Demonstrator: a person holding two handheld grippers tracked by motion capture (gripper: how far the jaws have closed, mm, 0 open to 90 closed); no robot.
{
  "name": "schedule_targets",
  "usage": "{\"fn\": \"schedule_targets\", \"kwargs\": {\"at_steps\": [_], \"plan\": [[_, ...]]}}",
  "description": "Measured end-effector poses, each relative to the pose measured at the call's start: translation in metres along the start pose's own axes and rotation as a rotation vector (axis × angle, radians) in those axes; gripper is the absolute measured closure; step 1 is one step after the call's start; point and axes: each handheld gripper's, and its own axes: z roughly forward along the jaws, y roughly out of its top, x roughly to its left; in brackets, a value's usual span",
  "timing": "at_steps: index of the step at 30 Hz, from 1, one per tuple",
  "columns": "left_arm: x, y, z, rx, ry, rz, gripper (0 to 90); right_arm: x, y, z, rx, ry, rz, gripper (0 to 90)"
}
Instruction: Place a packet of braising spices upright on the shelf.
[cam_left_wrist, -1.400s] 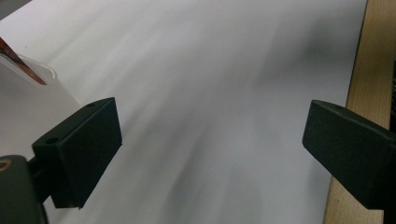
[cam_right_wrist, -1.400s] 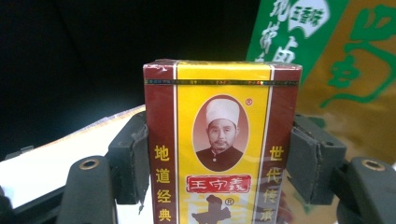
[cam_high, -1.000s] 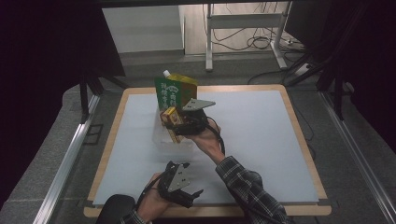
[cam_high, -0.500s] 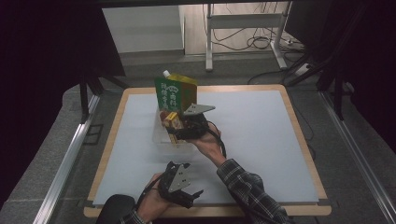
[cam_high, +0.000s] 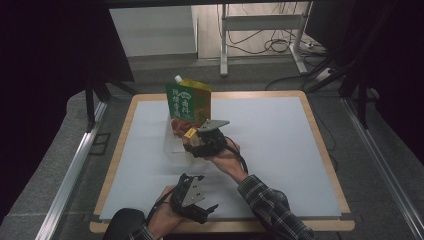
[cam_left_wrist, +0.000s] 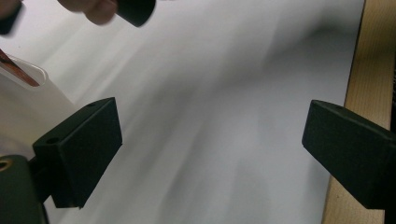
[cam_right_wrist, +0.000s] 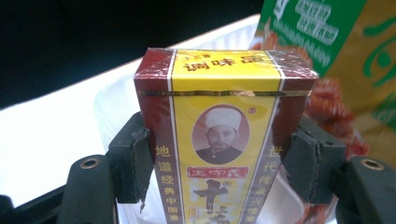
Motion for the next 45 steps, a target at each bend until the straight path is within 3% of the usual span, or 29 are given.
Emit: {"fn": "schedule_targets", "kwargs": {"at_steps": [3,7,13,17,20,28,36,45], "plan": [[0.0,0.0,0.0,0.0,0.001,-0.001,4.7,0.001,-0.003,0.001,0.007,-0.006,-0.001,32.6],[0.0,0.0,0.0,-0.001,0.003,-0.001,4.7,-0.006,-0.008,0.002,0.018,0.031,0.064,32.1],[0.001,0.0,-0.001,-0.003,0.006,-0.003,4.7,-0.008,-0.008,0.004,0.018,0.044,0.076,30.2],[0.002,-0.001,-0.001,-0.004,0.006,-0.006,4.7,-0.007,-0.005,0.003,0.028,0.032,0.054,28.3],[0.002,-0.001,-0.001,-0.005,0.006,-0.005,4.7,-0.007,0.0,0.003,0.04,0.014,0.028,20.8],[0.001,0.0,-0.001,-0.006,0.005,-0.003,4.7,-0.011,0.008,-0.008,0.078,0.077,0.039,8.9],[0.002,-0.001,-0.001,-0.008,0.005,-0.011,4.7,-0.009,0.01,-0.018,0.109,0.063,-0.006,6.4],[0.002,0.0,-0.002,-0.015,0.006,-0.014,4.6,-0.018,0.01,-0.036,0.115,0.027,-0.013,5.4]]}}
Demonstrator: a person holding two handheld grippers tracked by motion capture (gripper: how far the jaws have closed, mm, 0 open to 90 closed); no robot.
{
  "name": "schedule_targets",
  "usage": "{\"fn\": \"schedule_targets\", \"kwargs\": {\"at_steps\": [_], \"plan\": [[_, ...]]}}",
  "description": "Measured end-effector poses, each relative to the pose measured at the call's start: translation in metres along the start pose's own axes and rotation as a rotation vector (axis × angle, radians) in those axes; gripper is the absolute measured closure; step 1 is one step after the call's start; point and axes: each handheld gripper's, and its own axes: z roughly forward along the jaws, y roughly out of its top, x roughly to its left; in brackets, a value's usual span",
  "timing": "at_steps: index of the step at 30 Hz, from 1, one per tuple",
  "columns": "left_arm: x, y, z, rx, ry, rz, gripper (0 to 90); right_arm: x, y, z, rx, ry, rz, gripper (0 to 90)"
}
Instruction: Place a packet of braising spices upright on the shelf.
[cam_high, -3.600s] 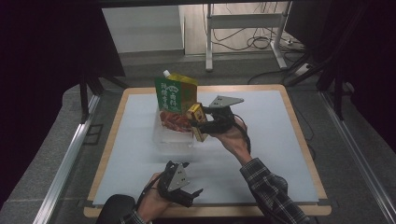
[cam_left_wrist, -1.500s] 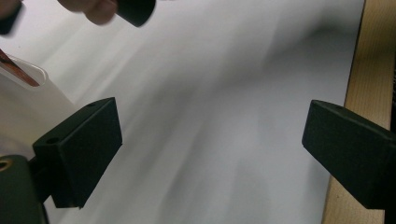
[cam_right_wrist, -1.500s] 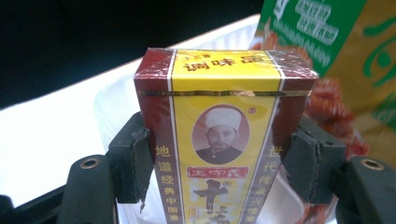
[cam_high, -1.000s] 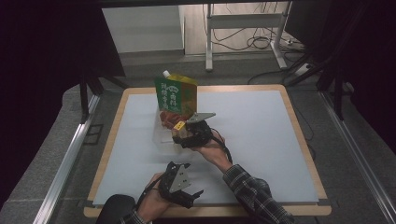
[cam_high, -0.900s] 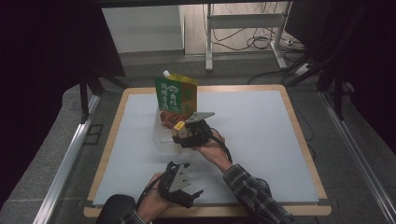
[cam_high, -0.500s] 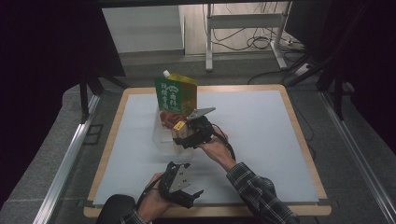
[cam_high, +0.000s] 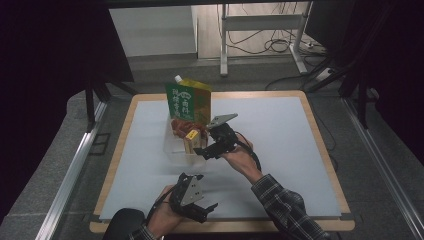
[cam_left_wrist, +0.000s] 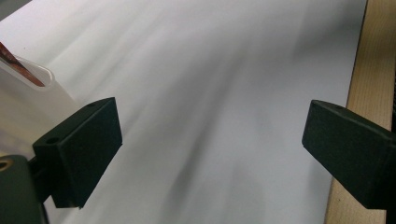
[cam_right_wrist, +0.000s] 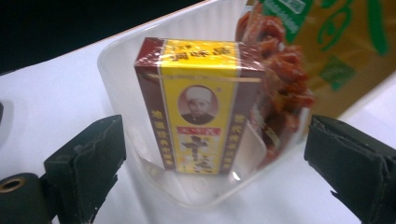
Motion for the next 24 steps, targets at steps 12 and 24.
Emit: {"fn": "schedule_targets", "kwargs": {"at_steps": [12,24], "plan": [[0.001,0.0,0.0,-0.003,0.002,-0.008,4.4,-0.007,-0.012,-0.019,0.021,-0.032,0.011,4.8],[0.003,-0.001,0.0,0.001,0.002,-0.023,3.9,-0.011,-0.029,-0.036,0.043,-0.041,0.027,2.5]]}}
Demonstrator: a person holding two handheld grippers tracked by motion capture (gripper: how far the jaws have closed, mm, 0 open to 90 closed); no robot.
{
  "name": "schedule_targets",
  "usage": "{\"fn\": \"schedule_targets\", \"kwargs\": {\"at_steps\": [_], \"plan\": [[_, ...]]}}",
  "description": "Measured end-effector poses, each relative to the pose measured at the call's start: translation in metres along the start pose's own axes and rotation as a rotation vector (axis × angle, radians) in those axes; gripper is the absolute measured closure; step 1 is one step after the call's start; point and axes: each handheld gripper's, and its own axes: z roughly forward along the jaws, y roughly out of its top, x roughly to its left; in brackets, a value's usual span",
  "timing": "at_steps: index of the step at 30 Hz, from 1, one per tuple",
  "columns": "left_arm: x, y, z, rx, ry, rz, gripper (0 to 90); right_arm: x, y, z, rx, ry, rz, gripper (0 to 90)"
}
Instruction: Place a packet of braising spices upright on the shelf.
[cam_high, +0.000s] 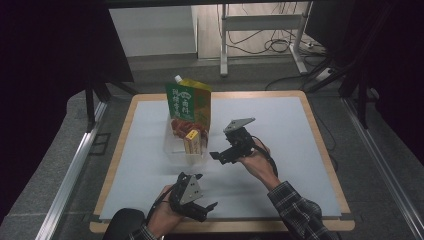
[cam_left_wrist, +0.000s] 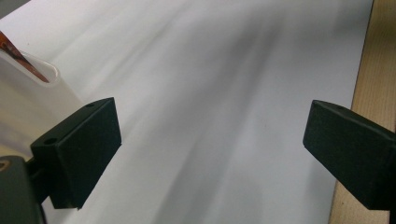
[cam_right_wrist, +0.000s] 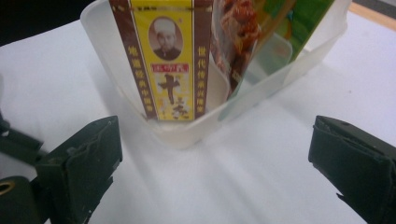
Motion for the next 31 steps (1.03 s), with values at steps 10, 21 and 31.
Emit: {"fn": "schedule_targets", "kwargs": {"at_steps": [10,21,31], "plan": [[0.001,-0.001,0.001,-0.011,0.004,-0.029,2.5,-0.004,-0.021,-0.013,-0.001,-0.018,0.015,1.6],[0.003,-0.001,-0.001,-0.014,0.015,-0.032,1.8,-0.008,-0.037,-0.024,0.018,-0.038,0.019,0.3],[0.002,-0.001,-0.001,-0.018,0.016,-0.037,1.3,-0.008,-0.052,-0.031,0.057,-0.053,0.013,0.3]]}}
